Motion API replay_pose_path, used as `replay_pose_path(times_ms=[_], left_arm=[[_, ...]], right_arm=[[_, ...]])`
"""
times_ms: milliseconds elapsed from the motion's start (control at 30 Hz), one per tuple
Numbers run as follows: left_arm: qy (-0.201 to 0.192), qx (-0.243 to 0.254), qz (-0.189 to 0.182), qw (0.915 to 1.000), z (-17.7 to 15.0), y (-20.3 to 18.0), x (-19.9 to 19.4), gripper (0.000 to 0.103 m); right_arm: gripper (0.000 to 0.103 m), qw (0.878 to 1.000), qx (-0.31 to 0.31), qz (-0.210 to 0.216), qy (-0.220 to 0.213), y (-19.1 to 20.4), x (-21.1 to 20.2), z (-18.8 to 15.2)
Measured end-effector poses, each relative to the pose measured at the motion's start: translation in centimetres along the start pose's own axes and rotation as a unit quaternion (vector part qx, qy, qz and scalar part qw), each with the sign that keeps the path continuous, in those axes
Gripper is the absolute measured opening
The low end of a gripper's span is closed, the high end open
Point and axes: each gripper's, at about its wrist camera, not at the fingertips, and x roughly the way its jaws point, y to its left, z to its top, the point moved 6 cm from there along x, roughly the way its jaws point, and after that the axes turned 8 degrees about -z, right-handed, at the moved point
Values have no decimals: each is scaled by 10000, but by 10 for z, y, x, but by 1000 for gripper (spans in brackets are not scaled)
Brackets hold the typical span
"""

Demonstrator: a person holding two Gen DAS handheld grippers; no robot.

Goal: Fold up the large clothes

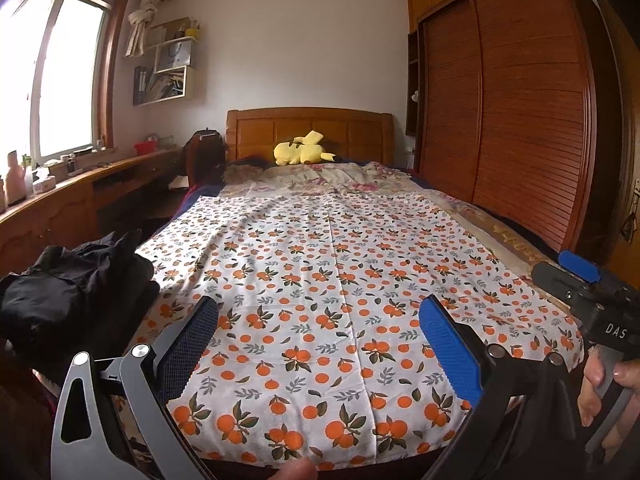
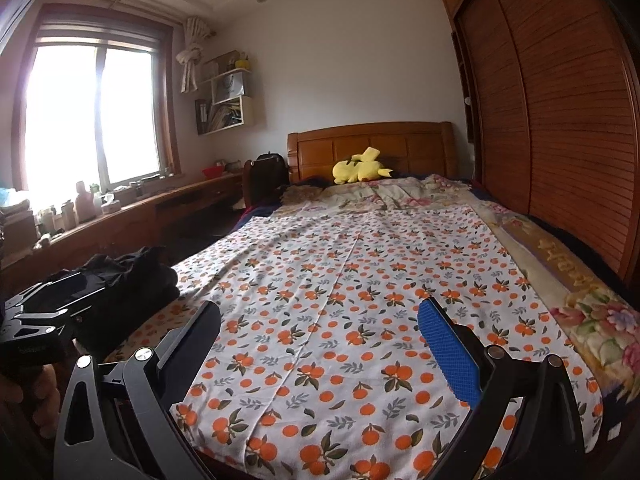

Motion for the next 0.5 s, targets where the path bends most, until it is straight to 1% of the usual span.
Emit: replay_pose_path(times_ms=[500], left_arm=[[-106, 17, 81, 9999, 0, 3, -3, 101]], right_arm=[[95, 10000, -2, -29, 22, 1, 2, 0]])
